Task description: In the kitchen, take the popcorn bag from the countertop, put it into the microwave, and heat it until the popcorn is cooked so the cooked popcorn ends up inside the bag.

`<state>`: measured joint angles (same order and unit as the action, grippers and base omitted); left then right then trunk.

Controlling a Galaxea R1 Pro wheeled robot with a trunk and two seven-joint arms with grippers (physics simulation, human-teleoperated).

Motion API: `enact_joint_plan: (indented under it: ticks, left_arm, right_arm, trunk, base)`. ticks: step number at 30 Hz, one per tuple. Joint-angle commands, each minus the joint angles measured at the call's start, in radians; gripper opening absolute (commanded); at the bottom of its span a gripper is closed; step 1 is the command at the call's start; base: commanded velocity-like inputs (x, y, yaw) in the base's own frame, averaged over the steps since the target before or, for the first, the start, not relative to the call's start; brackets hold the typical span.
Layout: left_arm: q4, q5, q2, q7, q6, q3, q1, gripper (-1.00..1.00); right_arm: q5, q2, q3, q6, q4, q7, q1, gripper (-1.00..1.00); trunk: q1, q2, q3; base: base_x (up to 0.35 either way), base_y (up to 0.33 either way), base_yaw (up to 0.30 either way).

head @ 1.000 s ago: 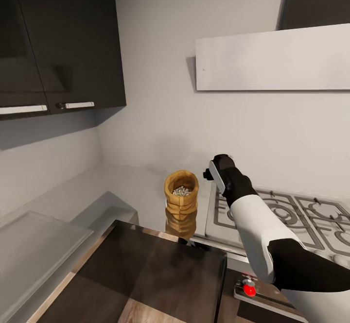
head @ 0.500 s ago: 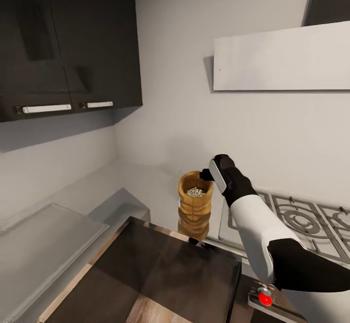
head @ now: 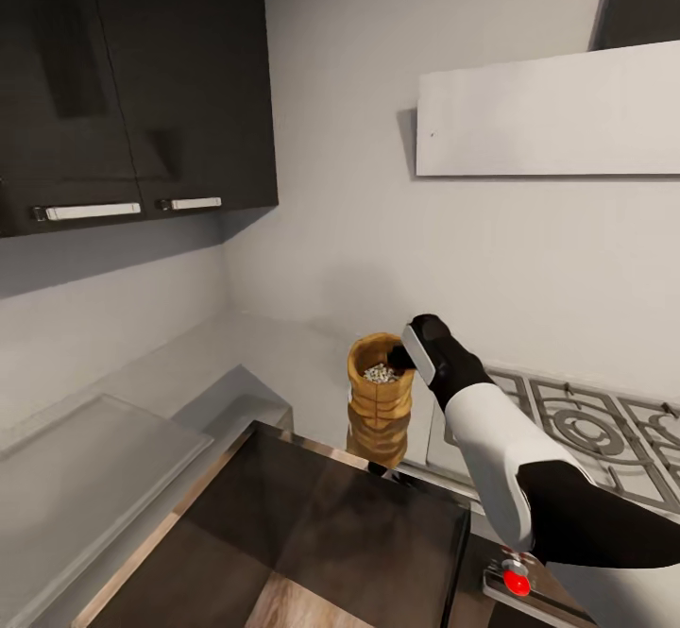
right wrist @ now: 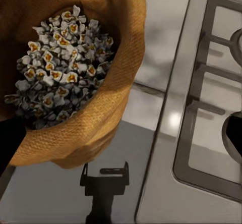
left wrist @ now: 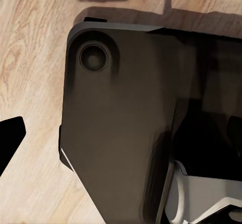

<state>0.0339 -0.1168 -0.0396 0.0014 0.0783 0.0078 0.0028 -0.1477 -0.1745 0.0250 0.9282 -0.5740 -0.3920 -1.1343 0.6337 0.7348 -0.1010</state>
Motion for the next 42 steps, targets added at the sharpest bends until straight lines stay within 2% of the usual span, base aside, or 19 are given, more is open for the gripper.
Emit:
enact_joint_plan:
  ticks: [1,19,29,38,42]
  left_arm:
    - [0.001,-0.009,0.000,0.000,0.001,0.000,0.000,1.00]
    - [0.001,-0.009,0.001,0.000,-0.003,0.000,0.000,1.00]
    - [0.001,-0.008,0.000,0.000,-0.001,0.000,0.000,1.00]
    - [0.001,-0.008,0.001,-0.001,-0.003,-0.001,0.000,1.00]
    - [0.001,-0.009,0.001,0.000,-0.003,-0.001,0.000,1.00]
  right_arm:
    - [-0.009,0.000,0.003,0.004,0.001,-0.009,-0.001,1.00]
    - [-0.016,0.000,0.000,-0.005,0.002,-0.009,-0.001,1.00]
    - [-0.025,0.000,-0.003,-0.074,0.039,-0.005,-0.001,1.00]
    - [-0.024,0.000,-0.004,-0.081,0.046,-0.005,-0.001,1.00]
    - [-0.024,0.000,-0.004,-0.112,0.107,-0.004,-0.001,1.00]
  trunk:
    - [0.000,0.001,-0.002]
    - [0.000,0.001,-0.002]
    - [0.000,0.001,-0.002]
    - [0.000,0.001,-0.002]
    - [0.000,0.001,-0.002]
  base:
    - [0.000,0.000,0.000]
    - [0.007,0.000,0.000]
    - [0.000,0.000,0.000]
    - [0.177,0.000,0.000]
    - [0.032,0.000,0.000]
